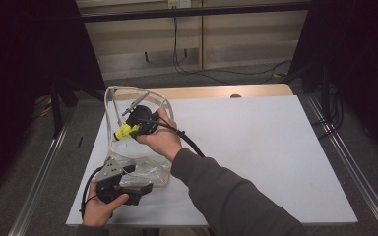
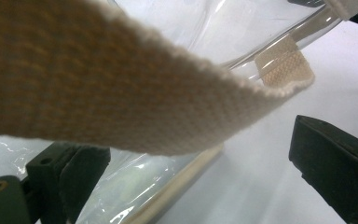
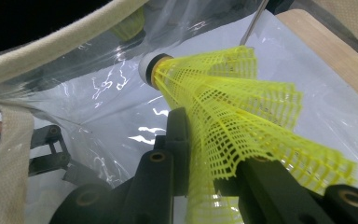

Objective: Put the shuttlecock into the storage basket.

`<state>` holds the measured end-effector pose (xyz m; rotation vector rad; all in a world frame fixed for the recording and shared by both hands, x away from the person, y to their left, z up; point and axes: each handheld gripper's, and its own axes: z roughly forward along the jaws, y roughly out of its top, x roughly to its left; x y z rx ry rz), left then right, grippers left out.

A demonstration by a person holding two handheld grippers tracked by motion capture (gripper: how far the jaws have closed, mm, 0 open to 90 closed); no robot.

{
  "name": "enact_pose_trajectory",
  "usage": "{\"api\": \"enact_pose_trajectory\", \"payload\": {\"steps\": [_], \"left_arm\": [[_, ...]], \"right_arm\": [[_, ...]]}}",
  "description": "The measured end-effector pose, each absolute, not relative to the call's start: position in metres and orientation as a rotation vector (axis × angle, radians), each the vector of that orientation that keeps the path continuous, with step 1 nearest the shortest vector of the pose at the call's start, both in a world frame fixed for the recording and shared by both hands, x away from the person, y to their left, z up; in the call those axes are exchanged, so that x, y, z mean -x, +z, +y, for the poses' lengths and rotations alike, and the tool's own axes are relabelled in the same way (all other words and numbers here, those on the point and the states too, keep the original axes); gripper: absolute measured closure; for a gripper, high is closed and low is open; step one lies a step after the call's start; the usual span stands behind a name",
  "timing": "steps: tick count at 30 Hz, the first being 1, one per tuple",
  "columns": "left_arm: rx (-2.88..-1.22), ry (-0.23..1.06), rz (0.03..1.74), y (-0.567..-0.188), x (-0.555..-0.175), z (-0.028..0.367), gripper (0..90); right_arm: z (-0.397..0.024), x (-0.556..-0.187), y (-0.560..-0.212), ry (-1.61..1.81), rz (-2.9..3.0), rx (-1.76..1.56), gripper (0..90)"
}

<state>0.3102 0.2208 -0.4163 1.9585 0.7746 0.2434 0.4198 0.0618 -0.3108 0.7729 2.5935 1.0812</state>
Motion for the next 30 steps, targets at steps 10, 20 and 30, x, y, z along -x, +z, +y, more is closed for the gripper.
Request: {"api": "enact_pose_trajectory", "payload": {"steps": [10,20,30], "left_arm": [[-1.956,0.247,0.774,-0.416,-0.310,0.221,5.1],[-1.955,0.248,0.773,-0.416,-0.310,0.221,5.2],[-1.952,0.247,0.772,-0.416,-0.309,0.221,5.4]], "right_arm": [[0.069,-0.417,-0.311,1.097,2.593,-0.764,79.2],[0.072,-0.418,-0.316,1.101,2.596,-0.780,79.1],[0.072,-0.419,-0.321,1.092,2.601,-0.784,79.1]]}}
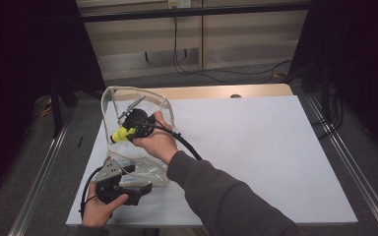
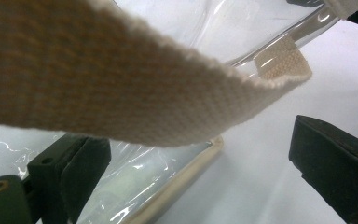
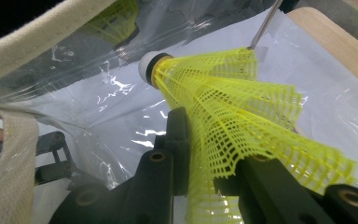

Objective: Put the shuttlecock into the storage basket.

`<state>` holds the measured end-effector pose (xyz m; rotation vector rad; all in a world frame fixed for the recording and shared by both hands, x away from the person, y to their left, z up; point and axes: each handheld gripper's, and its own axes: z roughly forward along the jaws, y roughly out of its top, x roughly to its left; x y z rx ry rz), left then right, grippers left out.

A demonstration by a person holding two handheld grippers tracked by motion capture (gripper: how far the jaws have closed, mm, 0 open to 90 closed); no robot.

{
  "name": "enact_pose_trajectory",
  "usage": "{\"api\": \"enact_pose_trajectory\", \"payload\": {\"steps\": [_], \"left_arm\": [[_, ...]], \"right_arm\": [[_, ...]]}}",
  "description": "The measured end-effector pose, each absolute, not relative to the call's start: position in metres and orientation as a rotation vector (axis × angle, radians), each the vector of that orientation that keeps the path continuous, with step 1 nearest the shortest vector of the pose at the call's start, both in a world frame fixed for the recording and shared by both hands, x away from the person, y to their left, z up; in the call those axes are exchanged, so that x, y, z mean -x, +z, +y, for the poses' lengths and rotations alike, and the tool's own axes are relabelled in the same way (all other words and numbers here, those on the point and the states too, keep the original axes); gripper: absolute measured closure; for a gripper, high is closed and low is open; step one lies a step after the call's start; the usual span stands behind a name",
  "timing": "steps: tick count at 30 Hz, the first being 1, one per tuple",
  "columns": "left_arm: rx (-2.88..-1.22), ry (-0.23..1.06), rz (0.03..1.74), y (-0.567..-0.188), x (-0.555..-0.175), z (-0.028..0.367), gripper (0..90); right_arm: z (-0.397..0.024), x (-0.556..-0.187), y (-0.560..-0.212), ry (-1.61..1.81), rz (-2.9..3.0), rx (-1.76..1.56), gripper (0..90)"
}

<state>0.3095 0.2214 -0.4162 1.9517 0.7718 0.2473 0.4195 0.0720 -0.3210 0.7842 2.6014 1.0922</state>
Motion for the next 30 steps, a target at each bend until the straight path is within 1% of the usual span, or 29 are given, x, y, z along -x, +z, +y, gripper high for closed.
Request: {"api": "enact_pose_trajectory", "payload": {"steps": [30], "left_arm": [[-1.951,0.248,0.773,-0.4158,-0.3086,0.2217,5.6]], "right_arm": [[0.0703,-0.4224,-0.3273,1.078,2.611,-0.791,78.8]]}}
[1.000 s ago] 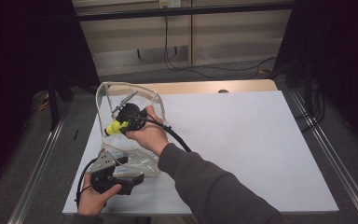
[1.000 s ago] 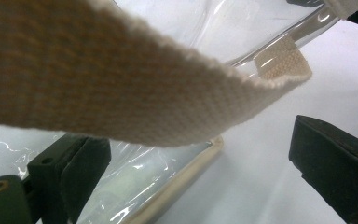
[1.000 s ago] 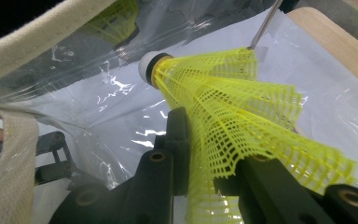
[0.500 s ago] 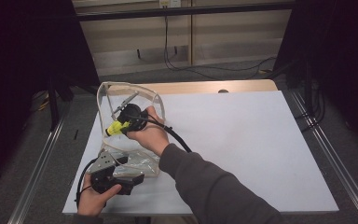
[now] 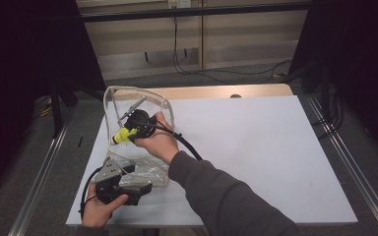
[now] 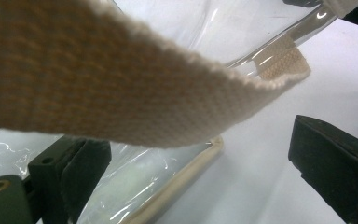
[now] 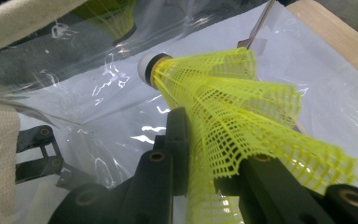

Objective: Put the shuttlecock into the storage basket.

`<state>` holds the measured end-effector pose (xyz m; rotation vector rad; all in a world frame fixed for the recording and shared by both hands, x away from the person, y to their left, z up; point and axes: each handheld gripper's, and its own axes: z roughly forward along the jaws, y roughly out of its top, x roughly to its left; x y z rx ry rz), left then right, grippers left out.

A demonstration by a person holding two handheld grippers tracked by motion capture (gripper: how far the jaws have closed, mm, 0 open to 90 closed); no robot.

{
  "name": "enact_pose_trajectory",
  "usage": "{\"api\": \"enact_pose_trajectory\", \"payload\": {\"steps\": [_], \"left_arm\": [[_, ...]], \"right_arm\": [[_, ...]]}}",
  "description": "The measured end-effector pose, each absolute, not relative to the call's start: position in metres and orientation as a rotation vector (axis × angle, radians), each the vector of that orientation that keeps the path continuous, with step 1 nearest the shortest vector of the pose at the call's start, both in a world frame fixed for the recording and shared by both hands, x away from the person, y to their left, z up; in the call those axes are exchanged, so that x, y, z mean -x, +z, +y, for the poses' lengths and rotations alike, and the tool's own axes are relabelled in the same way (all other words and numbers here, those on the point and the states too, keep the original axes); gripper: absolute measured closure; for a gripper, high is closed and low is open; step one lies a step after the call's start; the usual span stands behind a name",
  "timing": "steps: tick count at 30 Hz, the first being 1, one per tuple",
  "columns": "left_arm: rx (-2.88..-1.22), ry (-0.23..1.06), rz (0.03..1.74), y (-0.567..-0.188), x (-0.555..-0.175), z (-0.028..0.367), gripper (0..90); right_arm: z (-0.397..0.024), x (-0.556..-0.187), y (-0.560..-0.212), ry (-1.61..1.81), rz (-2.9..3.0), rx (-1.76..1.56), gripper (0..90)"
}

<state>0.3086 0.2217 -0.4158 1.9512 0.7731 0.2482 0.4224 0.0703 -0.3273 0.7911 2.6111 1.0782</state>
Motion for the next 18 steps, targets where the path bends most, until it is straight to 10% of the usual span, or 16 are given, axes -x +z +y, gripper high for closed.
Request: {"api": "enact_pose_trajectory", "payload": {"steps": [18], "left_arm": [[-1.951,0.250,0.773,-0.4155,-0.3081,0.2219,5.6]], "right_arm": [[0.0740,-0.4218,-0.3332,1.058,2.628,-0.782,78.6]]}}
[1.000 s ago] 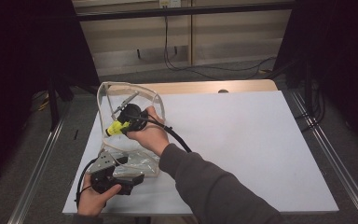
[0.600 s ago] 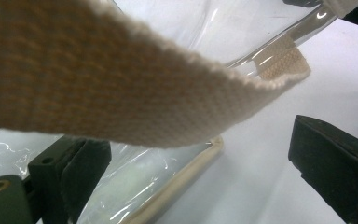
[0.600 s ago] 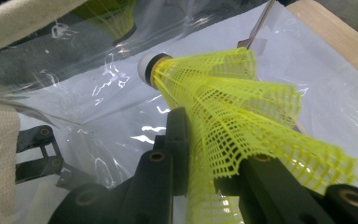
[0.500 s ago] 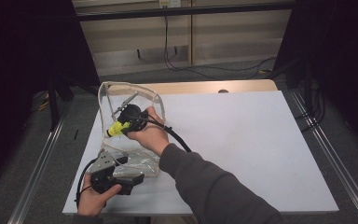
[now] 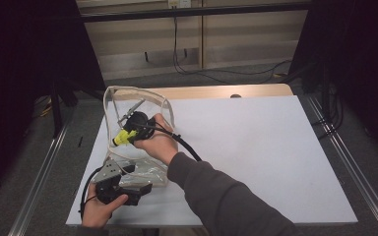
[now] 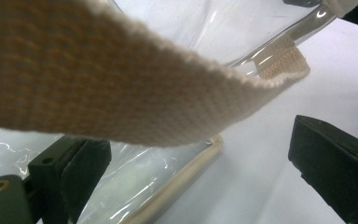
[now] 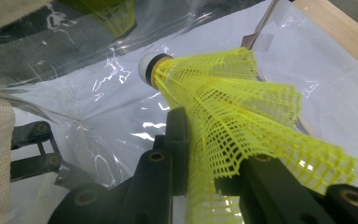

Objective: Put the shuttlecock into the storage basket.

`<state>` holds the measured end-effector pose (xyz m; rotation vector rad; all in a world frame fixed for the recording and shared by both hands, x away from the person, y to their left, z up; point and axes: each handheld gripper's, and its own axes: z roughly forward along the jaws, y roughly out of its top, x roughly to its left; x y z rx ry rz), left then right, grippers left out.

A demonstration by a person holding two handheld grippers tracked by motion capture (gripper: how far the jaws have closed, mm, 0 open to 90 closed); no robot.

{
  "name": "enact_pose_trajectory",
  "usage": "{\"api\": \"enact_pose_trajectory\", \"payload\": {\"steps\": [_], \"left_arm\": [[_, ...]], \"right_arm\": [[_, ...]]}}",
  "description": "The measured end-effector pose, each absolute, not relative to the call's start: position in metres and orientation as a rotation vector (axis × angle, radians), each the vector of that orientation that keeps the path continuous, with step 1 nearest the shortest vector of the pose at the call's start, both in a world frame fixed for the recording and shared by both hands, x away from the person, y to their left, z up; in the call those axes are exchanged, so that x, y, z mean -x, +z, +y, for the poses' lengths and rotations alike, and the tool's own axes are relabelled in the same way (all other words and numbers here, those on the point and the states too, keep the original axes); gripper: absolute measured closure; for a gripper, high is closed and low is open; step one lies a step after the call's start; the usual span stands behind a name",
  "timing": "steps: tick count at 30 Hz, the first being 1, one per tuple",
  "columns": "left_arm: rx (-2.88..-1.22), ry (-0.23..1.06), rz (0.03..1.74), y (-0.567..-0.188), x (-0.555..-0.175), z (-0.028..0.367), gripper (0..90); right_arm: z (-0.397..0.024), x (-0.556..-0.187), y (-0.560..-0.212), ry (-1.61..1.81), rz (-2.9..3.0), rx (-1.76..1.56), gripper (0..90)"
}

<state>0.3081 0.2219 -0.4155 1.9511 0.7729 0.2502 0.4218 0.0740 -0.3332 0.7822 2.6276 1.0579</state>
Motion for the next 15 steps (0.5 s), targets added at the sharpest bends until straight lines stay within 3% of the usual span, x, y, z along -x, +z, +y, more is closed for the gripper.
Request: {"api": "enact_pose_trajectory", "payload": {"steps": [15], "left_arm": [[-1.948,0.255,0.771,-0.4156,-0.3077,0.2224,5.7]], "right_arm": [[0.0774,-0.4208,-0.3411,0.977,2.687,-0.772,78.3]]}}
